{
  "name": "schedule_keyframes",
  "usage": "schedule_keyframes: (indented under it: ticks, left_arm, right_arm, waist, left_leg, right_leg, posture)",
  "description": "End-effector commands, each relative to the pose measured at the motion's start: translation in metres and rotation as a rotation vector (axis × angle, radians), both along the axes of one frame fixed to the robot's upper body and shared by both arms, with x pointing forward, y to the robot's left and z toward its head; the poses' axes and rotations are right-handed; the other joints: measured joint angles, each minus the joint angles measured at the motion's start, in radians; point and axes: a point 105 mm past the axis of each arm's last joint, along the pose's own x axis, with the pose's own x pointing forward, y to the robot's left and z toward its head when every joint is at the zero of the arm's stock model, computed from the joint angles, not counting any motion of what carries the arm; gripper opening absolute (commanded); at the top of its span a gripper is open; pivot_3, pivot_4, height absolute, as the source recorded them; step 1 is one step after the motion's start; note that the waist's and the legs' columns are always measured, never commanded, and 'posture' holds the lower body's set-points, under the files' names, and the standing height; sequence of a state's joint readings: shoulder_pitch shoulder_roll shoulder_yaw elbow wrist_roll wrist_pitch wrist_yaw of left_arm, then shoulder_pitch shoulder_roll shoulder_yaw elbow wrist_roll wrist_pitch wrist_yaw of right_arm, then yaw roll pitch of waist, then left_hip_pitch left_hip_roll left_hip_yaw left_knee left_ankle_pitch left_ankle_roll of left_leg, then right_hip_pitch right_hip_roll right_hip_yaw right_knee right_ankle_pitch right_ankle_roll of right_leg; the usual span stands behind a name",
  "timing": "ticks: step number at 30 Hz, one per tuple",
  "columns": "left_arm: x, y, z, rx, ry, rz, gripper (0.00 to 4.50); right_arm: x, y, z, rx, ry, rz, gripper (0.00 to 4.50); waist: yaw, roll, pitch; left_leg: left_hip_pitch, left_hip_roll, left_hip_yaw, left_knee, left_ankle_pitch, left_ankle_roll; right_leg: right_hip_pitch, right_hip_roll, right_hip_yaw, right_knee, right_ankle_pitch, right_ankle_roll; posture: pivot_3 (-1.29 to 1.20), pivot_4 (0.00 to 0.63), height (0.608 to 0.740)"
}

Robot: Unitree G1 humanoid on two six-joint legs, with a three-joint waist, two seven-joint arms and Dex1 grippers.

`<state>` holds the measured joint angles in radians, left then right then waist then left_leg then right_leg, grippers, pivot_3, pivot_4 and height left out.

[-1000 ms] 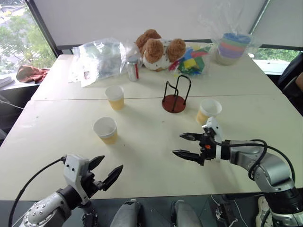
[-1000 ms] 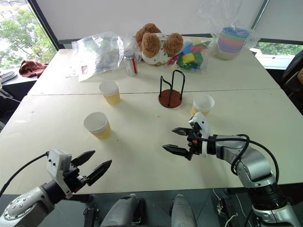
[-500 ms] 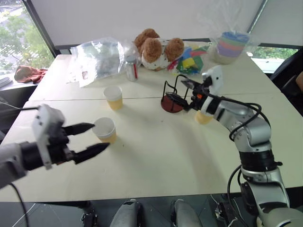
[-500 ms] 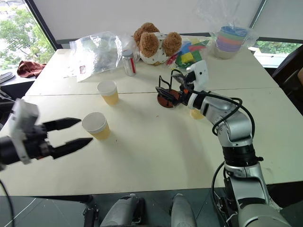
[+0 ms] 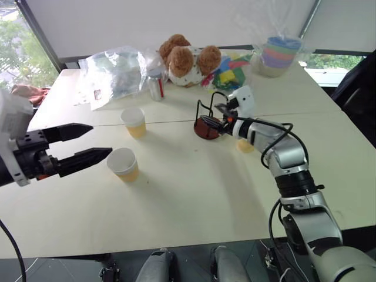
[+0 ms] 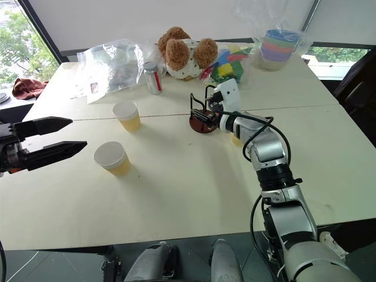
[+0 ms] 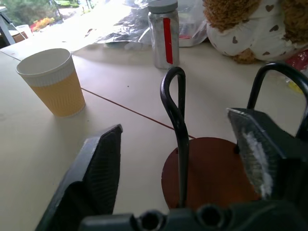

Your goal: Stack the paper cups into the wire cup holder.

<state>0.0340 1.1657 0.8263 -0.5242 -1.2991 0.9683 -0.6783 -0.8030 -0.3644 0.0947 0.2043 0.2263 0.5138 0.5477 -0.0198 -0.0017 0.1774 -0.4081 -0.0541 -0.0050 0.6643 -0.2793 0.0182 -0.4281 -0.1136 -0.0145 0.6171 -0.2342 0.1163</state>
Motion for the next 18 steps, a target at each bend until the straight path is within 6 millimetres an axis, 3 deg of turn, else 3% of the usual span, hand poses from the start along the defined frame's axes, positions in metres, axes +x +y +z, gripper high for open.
schedule_keyframes:
  ticks: [1, 4, 7, 11, 15, 18]
  left_arm:
    - [0.001, -0.002, 0.004, 0.02, -0.045, 0.001, 4.5]
    - [0.003, -0.005, 0.006, 0.023, -0.06, -0.002, 4.5]
    - [0.005, -0.009, 0.008, 0.03, -0.071, -0.005, 4.5]
    - [0.009, -0.006, 0.006, 0.045, -0.07, 0.013, 4.5]
    - [0.011, -0.003, 0.003, 0.058, -0.063, 0.02, 4.5]
    - [0.014, 0.0, 0.002, 0.059, -0.059, 0.016, 4.5]
  right_arm:
    - [0.0, 0.009, 0.015, -0.006, -0.052, 0.012, 1.5]
    - [0.001, 0.012, 0.012, -0.014, -0.044, 0.008, 0.07]
    - [0.0, 0.013, 0.014, -0.012, -0.053, 0.012, 0.07]
    - [-0.01, 0.016, 0.032, 0.005, -0.103, 0.084, 0.07]
    - [-0.04, 0.02, 0.049, 0.016, -0.113, 0.197, 0.07]
    - [-0.063, 0.027, 0.042, 0.032, -0.047, 0.177, 0.07]
  waist:
    - [0.002, 0.0, 0.0]
    - [0.001, 0.0, 0.0]
    - [0.001, 0.0, 0.0]
    - [0.0, 0.0, 0.0]
    - [0.002, 0.001, 0.0]
    - [0.005, 0.0, 0.0]
  left_leg:
    - [0.0, 0.0, 0.0, 0.0, 0.0, 0.0]
    - [0.0, 0.0, 0.0, 0.0, 0.0, 0.0]
    - [0.0, 0.0, 0.0, 0.0, 0.0, -0.001]
    - [0.0, 0.0, 0.0, 0.0, 0.0, -0.001]
    - [0.0, 0.0, 0.0, -0.001, 0.0, -0.001]
    - [0.0, 0.0, 0.0, -0.001, 0.0, -0.001]
  right_leg:
    - [0.0, 0.0, 0.0, 0.0, 0.0, 0.0]
    - [0.0, 0.0, 0.0, 0.0, 0.0, 0.0]
    - [0.0, 0.0, 0.0, 0.0, 0.0, 0.0]
    - [0.0, 0.0, 0.0, 0.001, 0.0, 0.0]
    - [-0.001, 0.0, 0.0, 0.001, 0.0, 0.0]
    - [-0.001, 0.0, 0.0, 0.001, 0.0, 0.0]
  posture:
    - [0.0, 0.15, 0.74]
    - [0.0, 0.15, 0.74]
    - [0.0, 0.15, 0.74]
    - [0.0, 0.15, 0.74]
    - [0.0, 0.15, 0.74]
    - [0.0, 0.15, 0.74]
